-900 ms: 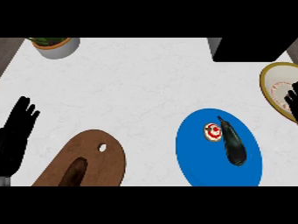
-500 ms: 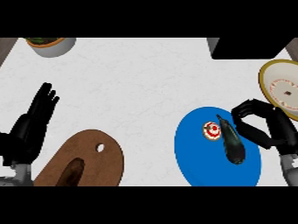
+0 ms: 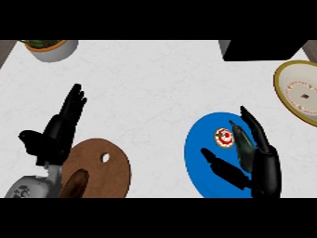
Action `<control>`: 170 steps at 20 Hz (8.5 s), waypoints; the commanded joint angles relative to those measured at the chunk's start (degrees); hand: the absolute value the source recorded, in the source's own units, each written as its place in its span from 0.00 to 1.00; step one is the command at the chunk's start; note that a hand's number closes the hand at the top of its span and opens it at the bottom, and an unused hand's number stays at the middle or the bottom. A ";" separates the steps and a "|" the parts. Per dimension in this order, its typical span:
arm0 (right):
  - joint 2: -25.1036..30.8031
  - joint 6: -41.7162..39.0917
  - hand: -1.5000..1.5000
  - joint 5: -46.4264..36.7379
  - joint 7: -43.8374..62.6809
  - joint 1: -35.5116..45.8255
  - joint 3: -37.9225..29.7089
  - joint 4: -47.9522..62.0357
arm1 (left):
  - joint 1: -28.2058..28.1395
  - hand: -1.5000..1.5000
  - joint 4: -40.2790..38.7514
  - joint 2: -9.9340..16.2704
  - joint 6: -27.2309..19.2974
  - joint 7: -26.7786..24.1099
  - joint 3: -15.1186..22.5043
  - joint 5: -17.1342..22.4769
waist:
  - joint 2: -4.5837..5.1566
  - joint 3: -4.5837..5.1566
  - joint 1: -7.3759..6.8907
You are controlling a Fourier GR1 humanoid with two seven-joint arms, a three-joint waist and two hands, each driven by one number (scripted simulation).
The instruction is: Pick the cupcake from the plate and place it in the bowl
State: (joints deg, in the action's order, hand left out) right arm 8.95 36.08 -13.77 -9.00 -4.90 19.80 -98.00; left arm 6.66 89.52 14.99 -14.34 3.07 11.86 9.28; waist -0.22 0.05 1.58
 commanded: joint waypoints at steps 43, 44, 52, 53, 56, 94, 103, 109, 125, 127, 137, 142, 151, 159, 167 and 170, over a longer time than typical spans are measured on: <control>-2.39 -27.21 0.00 -11.04 38.66 -2.57 -8.64 -14.96 | 4.00 0.50 -2.49 -8.38 5.32 2.88 -5.09 -8.79 | 0.20 -0.07 -1.43; -5.33 -25.16 0.00 -14.95 41.53 -2.96 -4.65 -15.45 | 1.42 0.50 1.84 -7.09 6.38 3.39 -4.82 -8.82 | 0.16 -0.06 -1.56; -7.29 -25.21 0.00 -11.08 35.93 -0.26 -8.51 -6.44 | 3.22 0.50 -2.62 -8.71 8.45 1.97 -7.90 -8.62 | 0.22 -0.05 -1.55; -5.62 -26.98 0.00 -9.14 36.39 -5.09 -9.14 -12.27 | -0.23 0.50 1.84 -8.61 8.50 3.29 -6.55 -9.74 | 0.17 -0.05 -1.51; -8.80 -19.18 0.00 -13.43 34.25 -3.24 -2.99 -4.28 | 0.85 0.50 -3.58 -8.88 8.95 -1.46 -7.57 -10.02 | 0.21 -0.05 -1.56; -0.79 -32.58 1.00 -8.16 14.27 17.37 -19.81 23.40 | 0.95 0.50 2.00 -12.18 9.02 4.55 -7.99 -13.74 | 0.26 -0.09 -1.92; -4.01 -24.63 1.00 -10.54 4.14 10.76 -17.04 8.06 | 1.14 0.50 -0.77 -13.02 9.01 1.52 -8.34 -14.10 | 0.08 -0.05 -1.03; -1.48 -23.66 1.00 -20.67 21.68 14.60 -15.20 -9.25 | 0.47 0.50 1.23 -12.11 11.09 3.39 -8.88 -12.11 | -0.05 0.01 -1.18; 11.23 -37.80 1.00 -23.40 44.22 40.13 -29.70 -3.84 | 0.68 0.50 -2.12 -12.44 11.45 -0.59 -9.70 -12.84 | 0.24 -0.02 -1.82; 10.59 -35.02 1.00 -24.43 42.01 40.50 -30.02 1.10 | 1.83 0.50 -3.18 -11.17 12.90 0.46 -11.28 -11.51 | 0.28 -0.03 -1.85; 22.07 -35.37 1.00 -31.85 33.35 42.24 -31.90 21.37 | 5.62 0.50 -4.55 -12.96 10.58 1.44 -10.00 -13.77 | 0.75 -0.05 -2.26; 24.06 -28.88 1.00 -32.09 25.27 42.09 -35.86 33.58 | 3.49 0.50 -2.89 -12.68 11.44 1.77 -9.50 -13.61 | 0.43 -0.07 -2.16; 30.67 -20.24 1.00 -31.10 8.23 47.58 -42.01 63.05 | 2.67 0.50 -0.58 -12.96 11.28 1.66 -9.36 -13.57 | 0.81 -0.16 -3.22; 30.48 -23.71 0.00 -24.58 -0.64 46.29 -47.77 76.70 | 1.69 0.50 1.31 -13.25 11.99 3.60 -8.34 -13.25 | 1.05 -0.31 -3.83; 29.50 -28.16 0.00 -18.12 -15.66 46.31 -52.26 80.27 | 3.27 0.50 -0.04 -12.97 12.02 3.92 -9.02 -13.31 | 0.85 -0.26 -3.16; 31.41 -27.32 0.00 -14.22 -19.02 47.98 -56.26 79.49 | 3.59 0.50 -4.71 -12.60 12.12 -1.27 -10.48 -13.43 | 1.08 -0.26 -2.96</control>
State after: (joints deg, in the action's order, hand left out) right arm 40.39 7.75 -31.97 -22.98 42.21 -32.72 -18.88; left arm 9.42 87.55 2.50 -2.00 4.18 1.70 -3.55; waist 0.73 -0.21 -1.55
